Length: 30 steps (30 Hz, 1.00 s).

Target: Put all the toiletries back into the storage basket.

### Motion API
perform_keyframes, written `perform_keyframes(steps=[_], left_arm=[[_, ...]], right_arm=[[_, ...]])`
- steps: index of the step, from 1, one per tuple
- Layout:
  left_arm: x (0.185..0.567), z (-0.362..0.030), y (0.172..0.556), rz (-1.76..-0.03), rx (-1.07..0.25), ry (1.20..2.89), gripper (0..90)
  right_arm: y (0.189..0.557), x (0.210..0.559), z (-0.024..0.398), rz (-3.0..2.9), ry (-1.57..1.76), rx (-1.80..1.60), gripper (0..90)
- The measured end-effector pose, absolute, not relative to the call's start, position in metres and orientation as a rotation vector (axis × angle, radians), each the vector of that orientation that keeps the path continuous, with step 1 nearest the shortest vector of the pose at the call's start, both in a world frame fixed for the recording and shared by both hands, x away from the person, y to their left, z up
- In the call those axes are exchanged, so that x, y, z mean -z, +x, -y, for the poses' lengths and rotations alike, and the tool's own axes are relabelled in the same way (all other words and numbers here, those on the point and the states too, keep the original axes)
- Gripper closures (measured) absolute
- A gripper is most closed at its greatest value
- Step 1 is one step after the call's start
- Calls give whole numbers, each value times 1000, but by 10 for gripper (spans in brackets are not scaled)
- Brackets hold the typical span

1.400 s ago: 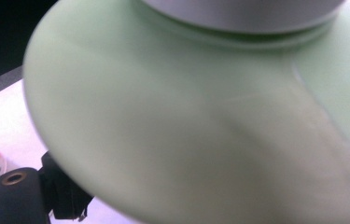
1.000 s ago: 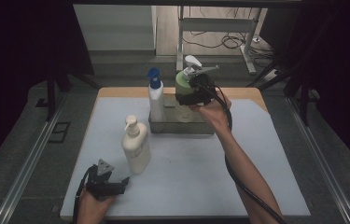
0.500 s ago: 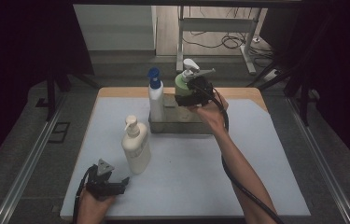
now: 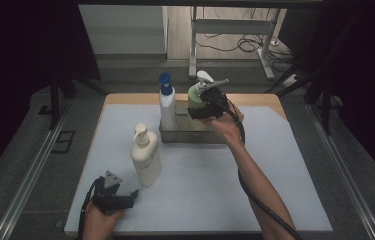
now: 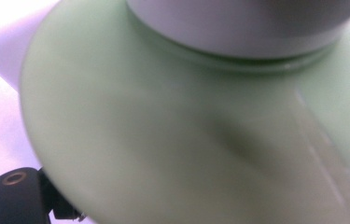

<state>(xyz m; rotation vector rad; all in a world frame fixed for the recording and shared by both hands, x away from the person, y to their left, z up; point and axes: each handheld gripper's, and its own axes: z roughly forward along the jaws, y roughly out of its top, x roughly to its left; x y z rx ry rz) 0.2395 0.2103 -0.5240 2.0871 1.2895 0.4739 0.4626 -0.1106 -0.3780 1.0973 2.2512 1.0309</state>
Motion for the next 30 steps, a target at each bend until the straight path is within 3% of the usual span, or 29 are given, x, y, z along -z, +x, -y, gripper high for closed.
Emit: perform_keyframes(steps=[30], left_arm=[[524, -210, 239, -1290, -473, 2089, 107]], right_arm=[[470, 411, 109, -2305, 1143, -981, 117]])
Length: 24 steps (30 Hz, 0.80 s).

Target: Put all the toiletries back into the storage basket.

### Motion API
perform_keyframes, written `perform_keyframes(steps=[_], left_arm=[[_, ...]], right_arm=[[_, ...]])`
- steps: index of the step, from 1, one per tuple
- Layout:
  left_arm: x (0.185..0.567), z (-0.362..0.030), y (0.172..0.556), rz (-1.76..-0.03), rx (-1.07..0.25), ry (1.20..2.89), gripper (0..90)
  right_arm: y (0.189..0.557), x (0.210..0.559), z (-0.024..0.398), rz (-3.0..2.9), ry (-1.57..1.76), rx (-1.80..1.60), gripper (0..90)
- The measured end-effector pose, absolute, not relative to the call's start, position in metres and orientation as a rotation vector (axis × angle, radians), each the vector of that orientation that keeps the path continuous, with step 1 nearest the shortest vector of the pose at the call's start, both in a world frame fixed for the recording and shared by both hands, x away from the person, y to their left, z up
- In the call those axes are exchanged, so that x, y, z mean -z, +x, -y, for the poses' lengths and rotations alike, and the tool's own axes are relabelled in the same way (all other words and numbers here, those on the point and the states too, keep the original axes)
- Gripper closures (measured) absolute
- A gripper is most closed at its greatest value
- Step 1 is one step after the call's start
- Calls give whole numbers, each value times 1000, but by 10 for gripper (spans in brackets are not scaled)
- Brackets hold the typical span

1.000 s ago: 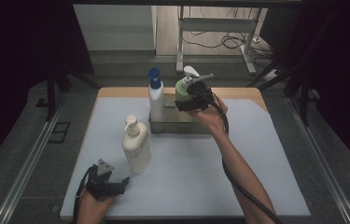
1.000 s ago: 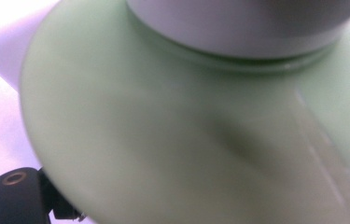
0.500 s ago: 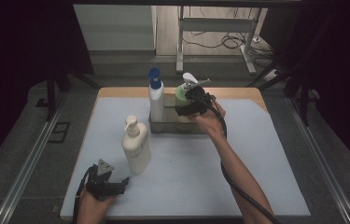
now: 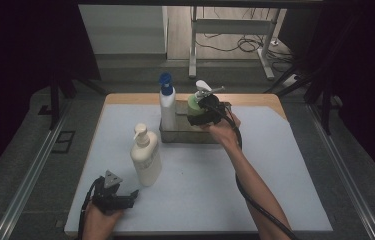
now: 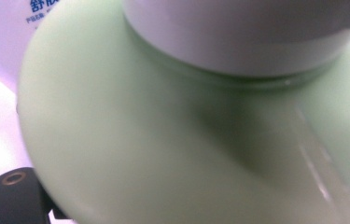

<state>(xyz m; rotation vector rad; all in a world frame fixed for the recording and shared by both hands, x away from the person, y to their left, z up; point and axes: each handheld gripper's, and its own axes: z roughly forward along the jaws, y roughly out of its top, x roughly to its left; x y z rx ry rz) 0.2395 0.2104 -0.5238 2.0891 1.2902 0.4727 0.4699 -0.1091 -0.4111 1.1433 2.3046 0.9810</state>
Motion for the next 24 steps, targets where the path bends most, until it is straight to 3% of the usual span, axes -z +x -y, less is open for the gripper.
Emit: perform_keyframes(steps=[24], left_arm=[[524, -210, 240, -1289, -474, 2087, 107]], right_arm=[[461, 418, 118, -2315, 1139, -985, 97]])
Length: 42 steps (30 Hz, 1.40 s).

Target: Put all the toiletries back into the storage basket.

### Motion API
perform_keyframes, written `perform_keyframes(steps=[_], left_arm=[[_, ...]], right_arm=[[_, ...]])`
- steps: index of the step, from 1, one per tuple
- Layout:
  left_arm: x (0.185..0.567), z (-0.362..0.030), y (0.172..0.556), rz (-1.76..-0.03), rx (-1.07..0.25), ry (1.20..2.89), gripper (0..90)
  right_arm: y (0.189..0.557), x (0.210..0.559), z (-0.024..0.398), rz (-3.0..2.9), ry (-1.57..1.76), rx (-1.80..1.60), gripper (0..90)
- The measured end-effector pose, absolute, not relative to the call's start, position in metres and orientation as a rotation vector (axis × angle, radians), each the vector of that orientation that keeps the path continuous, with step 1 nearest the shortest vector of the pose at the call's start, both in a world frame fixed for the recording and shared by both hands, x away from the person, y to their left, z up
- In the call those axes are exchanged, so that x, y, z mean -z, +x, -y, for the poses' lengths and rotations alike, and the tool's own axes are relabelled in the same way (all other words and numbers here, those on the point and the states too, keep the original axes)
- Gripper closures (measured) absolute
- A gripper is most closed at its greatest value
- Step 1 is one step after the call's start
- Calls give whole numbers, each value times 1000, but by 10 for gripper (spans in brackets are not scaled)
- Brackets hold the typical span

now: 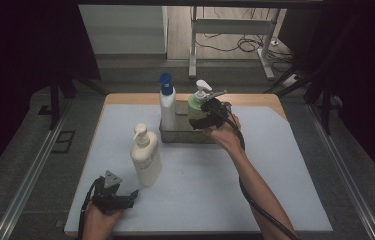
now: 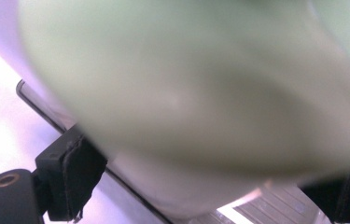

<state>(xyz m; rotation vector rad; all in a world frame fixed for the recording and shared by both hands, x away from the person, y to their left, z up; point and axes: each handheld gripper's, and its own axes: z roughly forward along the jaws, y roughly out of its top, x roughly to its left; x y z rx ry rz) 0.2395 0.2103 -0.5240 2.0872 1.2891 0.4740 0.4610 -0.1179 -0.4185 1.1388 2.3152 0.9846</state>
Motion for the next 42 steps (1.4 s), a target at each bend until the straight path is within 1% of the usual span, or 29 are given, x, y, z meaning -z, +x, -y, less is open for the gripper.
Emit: perform_keyframes(steps=[8, 13, 17, 21, 26, 34, 38, 42], left_arm=[[524, -210, 240, -1289, -474, 2087, 107], [524, -210, 239, -1290, -474, 2089, 107], [524, -210, 239, -1290, -474, 2089, 107], [524, -210, 239, -1290, -474, 2089, 107], [524, -210, 239, -1290, -474, 2089, 107], [524, -210, 239, -1290, -474, 2089, 107], [524, -210, 239, -1290, -473, 2089, 107], [524, -210, 239, -1290, -473, 2089, 107]], right_arm=[[449, 418, 130, -2324, 1129, -1013, 153], [439, 416, 136, -2323, 1105, -1025, 220], [433, 416, 142, -2346, 1105, -1031, 311], [429, 417, 150, -2346, 1142, -1042, 420], [429, 418, 161, -2330, 1179, -1038, 591], [436, 422, 164, -2276, 1206, -1008, 823], [444, 426, 163, -2244, 1229, -967, 883], [451, 431, 162, -2224, 1252, -966, 894]])
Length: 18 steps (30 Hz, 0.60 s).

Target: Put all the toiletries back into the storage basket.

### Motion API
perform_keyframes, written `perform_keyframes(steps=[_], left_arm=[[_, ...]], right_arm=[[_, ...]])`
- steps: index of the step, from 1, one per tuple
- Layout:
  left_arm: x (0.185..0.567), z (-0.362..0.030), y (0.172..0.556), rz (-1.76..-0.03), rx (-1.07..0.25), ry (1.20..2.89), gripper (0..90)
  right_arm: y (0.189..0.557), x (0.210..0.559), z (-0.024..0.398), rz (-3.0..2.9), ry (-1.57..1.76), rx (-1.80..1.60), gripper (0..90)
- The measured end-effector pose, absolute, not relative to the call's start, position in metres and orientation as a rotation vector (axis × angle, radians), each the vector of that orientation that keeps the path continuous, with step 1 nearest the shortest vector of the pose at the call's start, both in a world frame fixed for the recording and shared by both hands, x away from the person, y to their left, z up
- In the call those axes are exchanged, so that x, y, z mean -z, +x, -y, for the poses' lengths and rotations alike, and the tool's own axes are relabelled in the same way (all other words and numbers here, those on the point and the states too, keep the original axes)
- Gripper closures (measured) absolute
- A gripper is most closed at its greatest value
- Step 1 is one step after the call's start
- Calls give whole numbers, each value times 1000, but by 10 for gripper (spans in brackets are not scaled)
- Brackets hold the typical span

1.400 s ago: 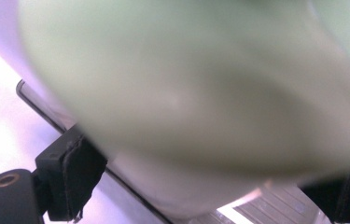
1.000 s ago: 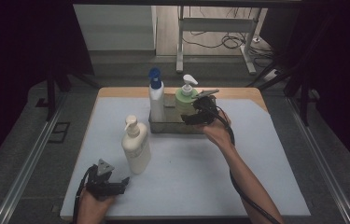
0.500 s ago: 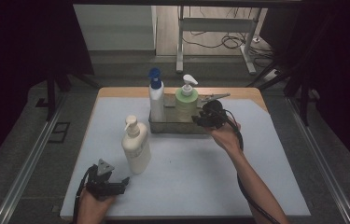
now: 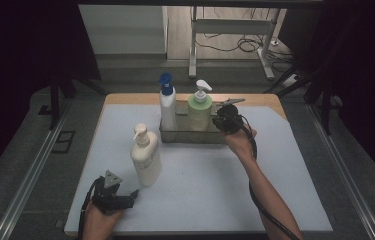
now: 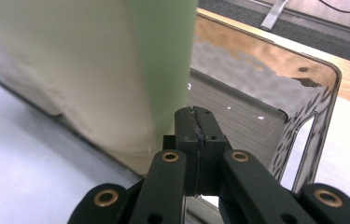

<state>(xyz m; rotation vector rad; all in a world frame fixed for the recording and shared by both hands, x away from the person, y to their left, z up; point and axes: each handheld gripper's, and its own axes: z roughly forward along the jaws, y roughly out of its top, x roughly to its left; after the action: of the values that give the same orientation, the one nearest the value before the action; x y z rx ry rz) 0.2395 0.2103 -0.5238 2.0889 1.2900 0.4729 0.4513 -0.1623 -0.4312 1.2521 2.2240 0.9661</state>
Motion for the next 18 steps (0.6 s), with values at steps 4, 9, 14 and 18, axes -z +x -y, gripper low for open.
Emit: perform_keyframes(steps=[4, 9, 14, 18], left_arm=[[524, -210, 240, -1290, -473, 2089, 107], [524, -210, 240, -1290, -473, 2089, 107], [524, -210, 240, -1291, -472, 2088, 107], [524, -210, 240, -1290, -473, 2089, 107]], right_arm=[[459, 436, 161, -2212, 1279, -967, 894], [467, 442, 158, -2216, 1306, -950, 895], [471, 447, 154, -2223, 1319, -946, 894], [472, 452, 154, -2234, 1349, -960, 894]])
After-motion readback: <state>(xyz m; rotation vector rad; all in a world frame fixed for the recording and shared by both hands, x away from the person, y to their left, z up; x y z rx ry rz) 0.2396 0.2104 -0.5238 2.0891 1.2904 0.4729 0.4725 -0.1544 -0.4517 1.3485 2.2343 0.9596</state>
